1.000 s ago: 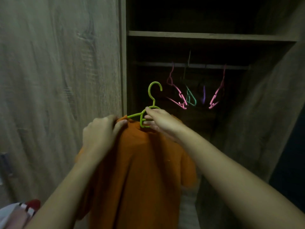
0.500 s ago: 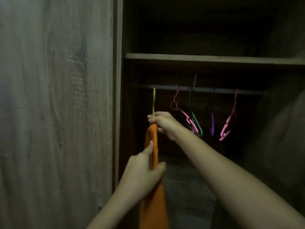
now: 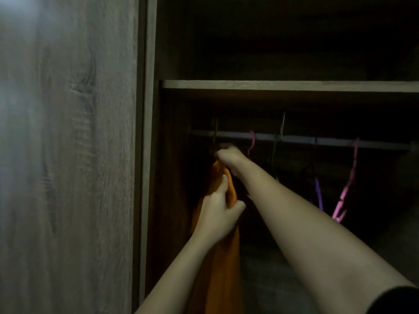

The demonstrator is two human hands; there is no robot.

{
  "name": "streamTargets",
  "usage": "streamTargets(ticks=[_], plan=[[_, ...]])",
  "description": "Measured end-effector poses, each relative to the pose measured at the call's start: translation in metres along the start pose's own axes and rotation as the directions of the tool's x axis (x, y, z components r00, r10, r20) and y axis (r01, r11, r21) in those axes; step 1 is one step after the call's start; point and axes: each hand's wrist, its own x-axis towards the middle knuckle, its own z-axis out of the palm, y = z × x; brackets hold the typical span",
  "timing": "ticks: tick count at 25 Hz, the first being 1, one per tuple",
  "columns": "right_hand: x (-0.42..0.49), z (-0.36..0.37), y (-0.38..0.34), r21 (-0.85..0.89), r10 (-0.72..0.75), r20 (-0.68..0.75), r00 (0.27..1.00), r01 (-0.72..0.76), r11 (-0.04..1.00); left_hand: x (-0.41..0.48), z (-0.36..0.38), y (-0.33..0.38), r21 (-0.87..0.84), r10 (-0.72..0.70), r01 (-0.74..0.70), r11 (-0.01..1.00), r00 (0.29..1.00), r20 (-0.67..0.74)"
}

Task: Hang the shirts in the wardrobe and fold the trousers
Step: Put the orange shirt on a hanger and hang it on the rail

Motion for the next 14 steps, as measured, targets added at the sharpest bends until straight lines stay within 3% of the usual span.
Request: streamTargets(ticks=[10, 14], plan=[[0.023, 0.003, -0.001, -0.295, 0.136, 0.129, 0.982, -0.093, 0.951, 0.031, -0.008, -0.019, 0.024, -0.138, 0.137, 0.990, 0.988, 0.066], [0.015, 0.007, -0.002, -0.401, 0.087, 0.111, 0.990, -0.035, 0.915, 0.020, -0.007, -0.022, 0.076, -0.145, 0.140, 0.987, 0.987, 0.074]])
